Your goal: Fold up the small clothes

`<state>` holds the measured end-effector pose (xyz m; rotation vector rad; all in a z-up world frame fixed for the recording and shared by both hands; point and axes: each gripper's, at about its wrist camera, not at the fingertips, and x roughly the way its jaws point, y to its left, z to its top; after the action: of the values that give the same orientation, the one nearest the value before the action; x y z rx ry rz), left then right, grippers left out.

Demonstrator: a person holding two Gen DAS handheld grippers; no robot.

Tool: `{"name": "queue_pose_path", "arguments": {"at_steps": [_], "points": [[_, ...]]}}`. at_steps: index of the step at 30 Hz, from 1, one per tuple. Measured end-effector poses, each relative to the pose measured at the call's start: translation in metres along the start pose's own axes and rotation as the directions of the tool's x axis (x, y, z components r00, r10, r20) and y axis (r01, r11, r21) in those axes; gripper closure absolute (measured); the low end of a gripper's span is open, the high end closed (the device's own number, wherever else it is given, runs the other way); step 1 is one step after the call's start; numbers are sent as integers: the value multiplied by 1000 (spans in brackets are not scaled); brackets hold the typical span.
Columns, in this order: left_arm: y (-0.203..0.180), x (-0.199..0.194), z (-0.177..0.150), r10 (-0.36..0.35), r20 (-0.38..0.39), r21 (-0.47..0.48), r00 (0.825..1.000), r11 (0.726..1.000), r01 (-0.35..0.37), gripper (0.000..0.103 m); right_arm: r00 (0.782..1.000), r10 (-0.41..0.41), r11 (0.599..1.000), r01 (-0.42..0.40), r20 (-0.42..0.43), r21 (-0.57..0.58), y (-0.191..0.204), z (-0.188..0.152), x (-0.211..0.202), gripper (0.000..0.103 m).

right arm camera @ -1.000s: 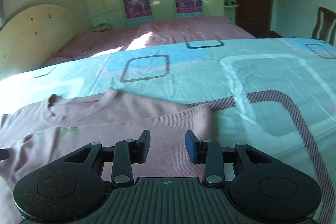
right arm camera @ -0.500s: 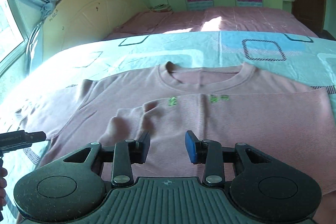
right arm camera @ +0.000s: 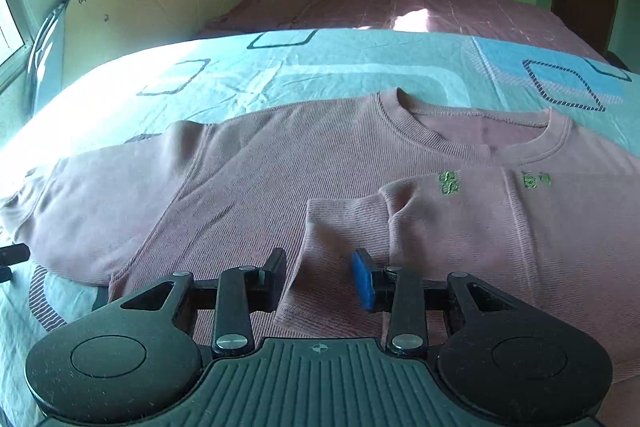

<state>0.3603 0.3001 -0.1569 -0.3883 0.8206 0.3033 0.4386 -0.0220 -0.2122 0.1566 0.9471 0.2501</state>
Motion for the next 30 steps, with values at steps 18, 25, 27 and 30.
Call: {"name": "queue_pose_path", "arguments": {"at_steps": [18, 25, 27, 30], "points": [[45, 21, 30, -22, 21, -58, 1000, 998, 23, 28, 983, -182, 983, 181, 39, 30, -6, 4, 2, 66], [47, 40, 46, -36, 62, -99, 997, 994, 42, 30, 977, -207, 978, 207, 41, 13, -2, 0, 5, 65], [46, 45, 50, -46, 74, -112, 996, 992, 54, 31, 977, -207, 978, 207, 42, 15, -2, -1, 6, 65], [46, 51, 53, -46, 97, -133, 994, 989, 59, 42, 978, -204, 979, 203, 44, 19, -3, -1, 5, 64]]}}
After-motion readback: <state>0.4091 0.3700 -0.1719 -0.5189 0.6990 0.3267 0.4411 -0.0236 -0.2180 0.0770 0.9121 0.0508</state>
